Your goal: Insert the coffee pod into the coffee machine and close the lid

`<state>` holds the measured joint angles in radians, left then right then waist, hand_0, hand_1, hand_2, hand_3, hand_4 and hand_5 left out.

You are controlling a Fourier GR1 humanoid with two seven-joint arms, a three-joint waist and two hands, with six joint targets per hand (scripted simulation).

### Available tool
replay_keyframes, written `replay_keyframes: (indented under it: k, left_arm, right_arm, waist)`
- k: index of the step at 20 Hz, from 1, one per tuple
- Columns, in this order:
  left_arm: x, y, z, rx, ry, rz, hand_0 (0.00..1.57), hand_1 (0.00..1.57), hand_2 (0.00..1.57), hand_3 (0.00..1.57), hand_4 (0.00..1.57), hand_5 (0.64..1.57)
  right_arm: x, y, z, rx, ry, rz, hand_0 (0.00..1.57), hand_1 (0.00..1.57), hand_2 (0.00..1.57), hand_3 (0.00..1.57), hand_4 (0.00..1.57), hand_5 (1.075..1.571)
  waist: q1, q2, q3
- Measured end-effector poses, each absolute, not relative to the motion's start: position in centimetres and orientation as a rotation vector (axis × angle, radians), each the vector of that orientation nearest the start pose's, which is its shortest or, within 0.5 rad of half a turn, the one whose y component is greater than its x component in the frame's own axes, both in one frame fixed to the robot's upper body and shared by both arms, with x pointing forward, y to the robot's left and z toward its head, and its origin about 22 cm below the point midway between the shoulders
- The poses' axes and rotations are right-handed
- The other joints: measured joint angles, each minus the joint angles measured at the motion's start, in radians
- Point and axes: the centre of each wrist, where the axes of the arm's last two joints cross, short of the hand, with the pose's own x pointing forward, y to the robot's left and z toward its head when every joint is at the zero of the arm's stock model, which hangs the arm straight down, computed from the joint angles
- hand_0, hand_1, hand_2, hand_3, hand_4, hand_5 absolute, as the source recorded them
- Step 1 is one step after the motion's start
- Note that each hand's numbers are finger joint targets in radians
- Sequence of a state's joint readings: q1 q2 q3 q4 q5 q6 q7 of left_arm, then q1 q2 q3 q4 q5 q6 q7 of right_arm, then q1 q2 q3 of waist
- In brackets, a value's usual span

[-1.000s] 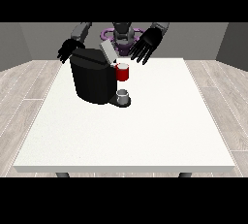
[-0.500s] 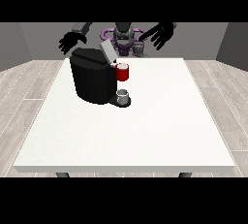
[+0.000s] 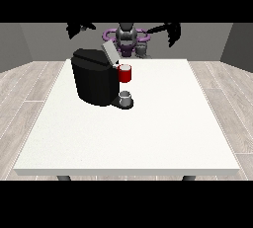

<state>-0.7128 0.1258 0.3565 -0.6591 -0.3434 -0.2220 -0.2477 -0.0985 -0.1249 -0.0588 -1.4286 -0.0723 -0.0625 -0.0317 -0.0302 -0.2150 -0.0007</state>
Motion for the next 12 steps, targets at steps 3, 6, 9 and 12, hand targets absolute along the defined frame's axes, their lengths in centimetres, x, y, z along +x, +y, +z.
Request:
replay_keyframes:
  k: [3,6,9,12]
  left_arm:
    - [38.4,24.5,-1.3,-0.020,-1.497,-0.321,0.00,0.00,0.00,0.00,0.00,1.571]
    - [37.5,24.2,-2.3,-0.078,-1.480,-0.296,0.00,0.00,0.00,0.00,0.00,1.571]
    - [36.5,24.0,-3.2,-0.118,-1.480,-0.263,0.00,0.00,0.00,0.00,0.14,1.571]
    - [35.9,23.9,-3.3,-0.149,-1.482,-0.227,0.00,0.00,0.00,0.00,0.00,1.571]
  right_arm:
    - [27.6,-26.4,1.5,-0.098,-1.584,-0.006,0.00,0.00,0.00,0.00,0.00,1.571]
    - [28.2,-26.9,2.6,-0.085,-1.582,0.022,0.00,0.00,0.00,0.00,0.00,1.571]
    - [28.9,-26.3,3.4,-0.071,-1.595,0.062,0.00,0.00,0.00,0.00,0.00,1.571]
    - [29.2,-25.6,3.9,-0.062,-1.607,0.108,0.00,0.00,0.00,0.00,0.24,1.571]
  waist:
    - [0.037,-0.017,0.0001]
    - [0.082,-0.029,0.0003]
    - [0.113,-0.024,0.0006]
    - [0.134,-0.016,0.0007]
